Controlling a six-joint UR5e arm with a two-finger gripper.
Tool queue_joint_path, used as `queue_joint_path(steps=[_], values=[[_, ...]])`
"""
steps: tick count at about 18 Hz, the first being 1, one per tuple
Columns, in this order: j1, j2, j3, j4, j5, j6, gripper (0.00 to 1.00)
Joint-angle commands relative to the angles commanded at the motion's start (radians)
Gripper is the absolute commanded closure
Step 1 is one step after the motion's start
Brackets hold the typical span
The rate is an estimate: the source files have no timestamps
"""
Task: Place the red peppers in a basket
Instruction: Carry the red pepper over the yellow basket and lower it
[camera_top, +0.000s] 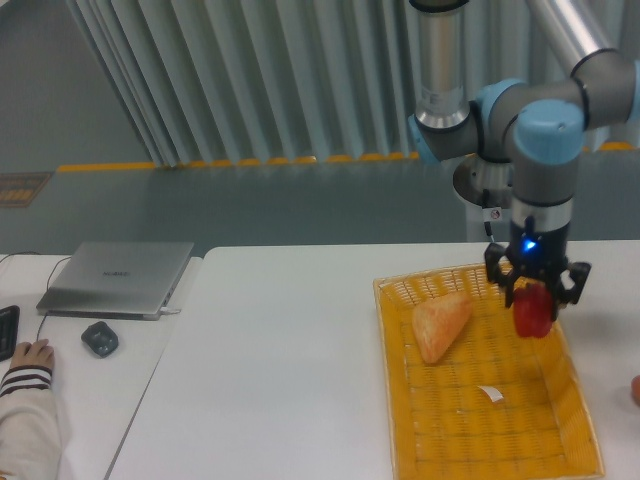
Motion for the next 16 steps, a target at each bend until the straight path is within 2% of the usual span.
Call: queue_joint_path(steps=[3,5,14,16], values=[[-0.063,-0.077,0.028,0.044,0.078,-0.02,0.44],[-0.098,-0.107,0.023,0.066,0.112,-0.034,0.44],[-0.21,-0.111,0.002,0.071,0.133,-0.118,0.42],[-0.229,-0.112,0.002,0.072,0.137,-0.121,0.16]])
